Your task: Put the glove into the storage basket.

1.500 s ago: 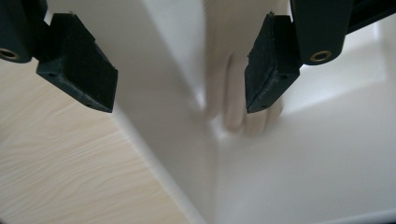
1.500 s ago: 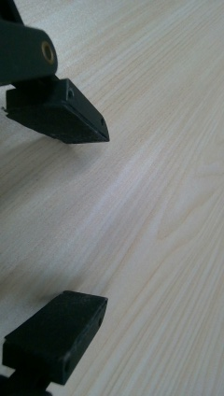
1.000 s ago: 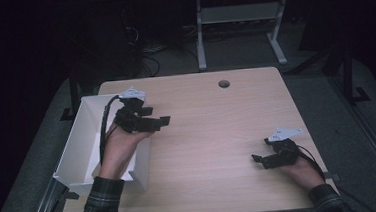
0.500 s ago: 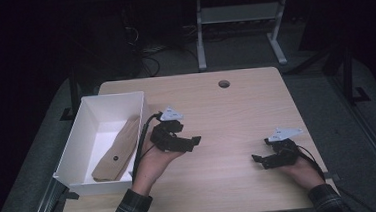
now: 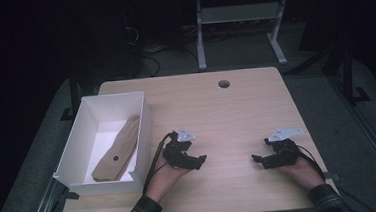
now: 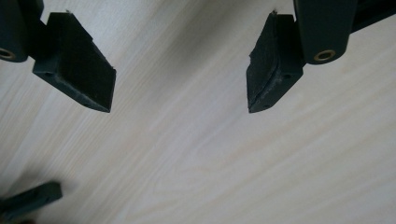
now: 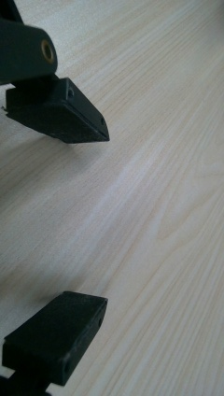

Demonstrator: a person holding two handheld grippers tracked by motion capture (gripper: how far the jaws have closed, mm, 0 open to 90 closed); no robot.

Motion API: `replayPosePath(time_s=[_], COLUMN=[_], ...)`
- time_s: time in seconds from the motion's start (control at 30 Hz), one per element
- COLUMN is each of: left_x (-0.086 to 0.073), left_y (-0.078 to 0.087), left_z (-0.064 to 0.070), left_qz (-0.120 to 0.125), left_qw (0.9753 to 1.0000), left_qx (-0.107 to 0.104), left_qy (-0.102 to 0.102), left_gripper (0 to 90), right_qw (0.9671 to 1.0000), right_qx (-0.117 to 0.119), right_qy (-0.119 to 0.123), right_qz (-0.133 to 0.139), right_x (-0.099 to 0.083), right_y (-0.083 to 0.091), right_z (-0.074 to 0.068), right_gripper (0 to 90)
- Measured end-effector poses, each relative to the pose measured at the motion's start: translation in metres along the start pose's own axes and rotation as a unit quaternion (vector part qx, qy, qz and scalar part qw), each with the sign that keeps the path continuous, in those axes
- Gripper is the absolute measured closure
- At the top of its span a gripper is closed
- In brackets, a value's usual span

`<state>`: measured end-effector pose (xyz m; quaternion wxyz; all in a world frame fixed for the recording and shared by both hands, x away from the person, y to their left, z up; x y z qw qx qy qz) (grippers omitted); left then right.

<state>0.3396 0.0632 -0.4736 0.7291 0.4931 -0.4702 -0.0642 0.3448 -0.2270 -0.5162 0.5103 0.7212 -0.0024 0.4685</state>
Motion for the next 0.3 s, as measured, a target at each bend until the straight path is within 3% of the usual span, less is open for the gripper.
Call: replayPosePath(time_s=[0.3], left_x=[-0.009], left_y=[-0.014], left_z=[0.003], left_qz=[-0.023], left_qw=[0.9995], left_qx=[0.009], left_qy=[-0.022], left_gripper=[22.1], right_qw=[1.0000], right_qx=[0.001], right_qy=[0.001], right_qz=[0.000], right_x=[0.000], right_y=[0.000], right_z=[0.000], right_gripper=[16.2])
Point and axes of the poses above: each handheld gripper's, and its own axes: y roughly backward along the jaws, x roughly out of its top, z roughly to its right, the point moved 5 cm from there along -y, roughly forward along the jaws, and after that the axes turned 4 degrees about -z, right-handed, at the moved point
